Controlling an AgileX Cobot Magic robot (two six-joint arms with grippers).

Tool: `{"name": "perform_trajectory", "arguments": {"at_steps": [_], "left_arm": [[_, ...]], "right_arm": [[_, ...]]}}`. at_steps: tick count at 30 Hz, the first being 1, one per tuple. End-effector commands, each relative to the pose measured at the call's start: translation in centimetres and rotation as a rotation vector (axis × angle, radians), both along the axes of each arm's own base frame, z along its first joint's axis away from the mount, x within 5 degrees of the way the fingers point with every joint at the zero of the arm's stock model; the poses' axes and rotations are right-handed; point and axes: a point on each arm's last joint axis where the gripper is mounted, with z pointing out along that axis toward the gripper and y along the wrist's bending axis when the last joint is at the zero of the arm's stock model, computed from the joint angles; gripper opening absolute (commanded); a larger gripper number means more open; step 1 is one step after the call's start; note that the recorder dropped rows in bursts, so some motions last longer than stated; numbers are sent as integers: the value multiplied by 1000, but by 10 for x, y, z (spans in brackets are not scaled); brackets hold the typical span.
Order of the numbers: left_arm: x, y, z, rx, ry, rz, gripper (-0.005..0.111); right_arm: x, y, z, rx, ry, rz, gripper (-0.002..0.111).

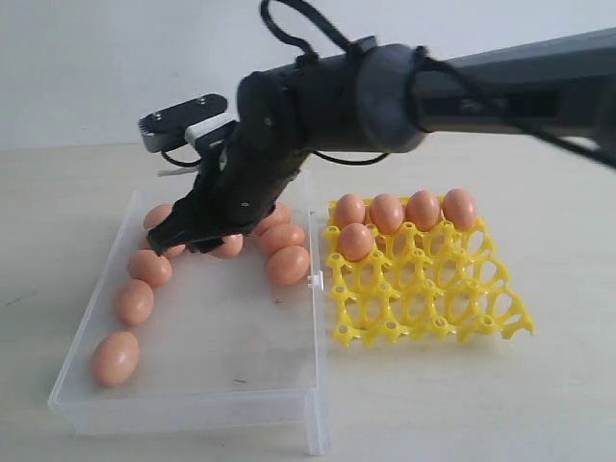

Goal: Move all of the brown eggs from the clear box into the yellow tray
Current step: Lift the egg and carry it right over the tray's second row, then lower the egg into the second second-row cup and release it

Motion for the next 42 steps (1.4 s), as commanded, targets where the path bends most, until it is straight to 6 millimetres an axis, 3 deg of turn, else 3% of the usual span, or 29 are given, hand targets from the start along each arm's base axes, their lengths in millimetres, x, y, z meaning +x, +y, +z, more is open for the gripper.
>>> {"name": "perform_trajectory", "arguments": {"at_steps": [1,4,7,11,14,21,32,42], "left_arm": [[0,0,3,-7,-23,1,0],[0,0,3,-7,-23,1,0],[0,0,3,-7,-23,1,0],[0,0,3,-7,-23,1,0],[0,0,3,-7,-23,1,0],[0,0,3,-7,-23,1,0],[0,0,3,-7,-23,1,0],[0,0,3,-7,-23,1,0]], "right_arm": [[-17,-48,26,151,-114,-106,0],[-32,-84,42,250,-191,-197,0],[-44,-120,42,276,-248,-265,0],[-55,-161,32,294,-291,-376,0],[-53,-177,20,293,-303,-444,0],[-35,-187,3,249,-279,-493,0],[-12,-178,-23,244,-278,-519,0],[4,-170,-33,229,-273,-503,0]]}}
